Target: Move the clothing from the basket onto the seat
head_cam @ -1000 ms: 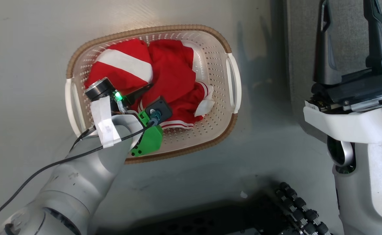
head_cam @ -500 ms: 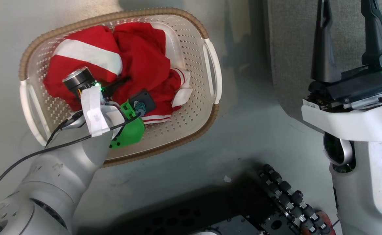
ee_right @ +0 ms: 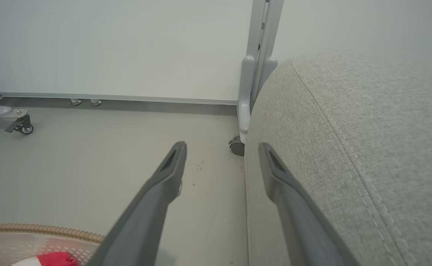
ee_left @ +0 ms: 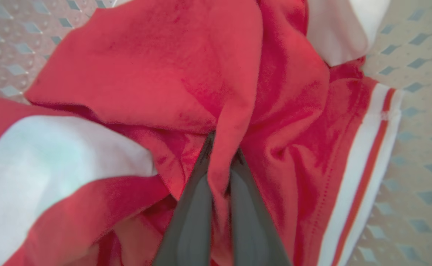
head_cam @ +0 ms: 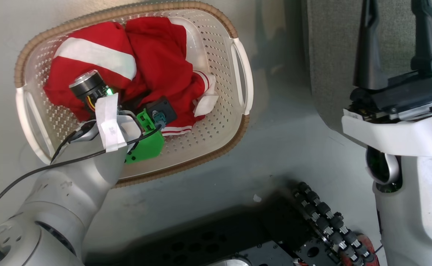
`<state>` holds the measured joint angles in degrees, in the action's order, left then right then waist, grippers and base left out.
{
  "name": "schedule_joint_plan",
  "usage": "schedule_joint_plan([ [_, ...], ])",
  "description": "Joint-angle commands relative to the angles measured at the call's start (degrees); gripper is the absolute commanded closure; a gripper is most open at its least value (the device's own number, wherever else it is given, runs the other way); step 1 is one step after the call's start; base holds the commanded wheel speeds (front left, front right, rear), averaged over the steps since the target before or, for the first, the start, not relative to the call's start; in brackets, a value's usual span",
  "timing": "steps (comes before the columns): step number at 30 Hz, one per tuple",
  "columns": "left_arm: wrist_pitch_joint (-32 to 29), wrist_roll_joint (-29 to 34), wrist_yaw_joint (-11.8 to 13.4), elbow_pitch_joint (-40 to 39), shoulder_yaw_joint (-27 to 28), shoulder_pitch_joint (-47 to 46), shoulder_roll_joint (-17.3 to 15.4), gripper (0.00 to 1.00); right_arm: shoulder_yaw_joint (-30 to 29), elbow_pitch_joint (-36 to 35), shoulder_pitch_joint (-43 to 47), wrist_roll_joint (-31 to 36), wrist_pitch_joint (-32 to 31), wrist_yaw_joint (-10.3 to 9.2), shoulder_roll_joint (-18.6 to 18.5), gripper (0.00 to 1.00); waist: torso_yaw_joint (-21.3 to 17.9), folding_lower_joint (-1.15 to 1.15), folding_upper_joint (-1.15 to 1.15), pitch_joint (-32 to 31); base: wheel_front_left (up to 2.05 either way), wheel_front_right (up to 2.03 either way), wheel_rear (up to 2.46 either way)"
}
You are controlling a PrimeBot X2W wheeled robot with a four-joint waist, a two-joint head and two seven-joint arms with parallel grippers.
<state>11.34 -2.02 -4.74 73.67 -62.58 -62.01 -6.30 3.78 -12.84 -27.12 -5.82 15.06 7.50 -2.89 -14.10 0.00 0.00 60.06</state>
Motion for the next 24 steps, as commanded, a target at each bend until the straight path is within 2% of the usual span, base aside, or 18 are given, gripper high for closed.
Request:
schedule_joint_plan([
  [1,0.8,-0.4,0.5,0.0,0.4,-0.3,0.3,1.00,0.3,0.5,-0.4,0.6,0.2,-0.02,0.0,0.00,0.6,0.00,0.00,-0.9,0.00,0.00,0.00],
  [5,2.5,-4.3,1.3,-0.5,3.2,1.4,1.6,1.00,0.5,1.6,-0.7,0.7,0.2,-0.02,0.0,0.00,1.3,0.00,0.00,-3.4,0.00,0.00,0.00],
  [11,3.5,-9.3,1.6,-2.0,6.8,5.3,3.0,1.00,0.7,4.3,1.6,0.7,0.2,-0.02,0.0,0.00,2.3,0.00,0.00,-10.5,0.00,0.00,0.00],
  [19,3.9,-13.3,1.3,-6.8,8.6,14.8,3.3,1.00,2.2,7.9,6.5,0.5,0.2,-0.02,0.0,0.00,3.1,0.00,0.00,-24.5,0.00,0.00,0.00],
  [24,3.9,-15.6,2.4,-12.9,11.3,21.3,3.4,1.00,1.9,10.0,11.3,1.2,0.2,-0.01,-0.1,0.00,4.6,0.00,0.00,-33.7,0.00,0.00,0.00],
])
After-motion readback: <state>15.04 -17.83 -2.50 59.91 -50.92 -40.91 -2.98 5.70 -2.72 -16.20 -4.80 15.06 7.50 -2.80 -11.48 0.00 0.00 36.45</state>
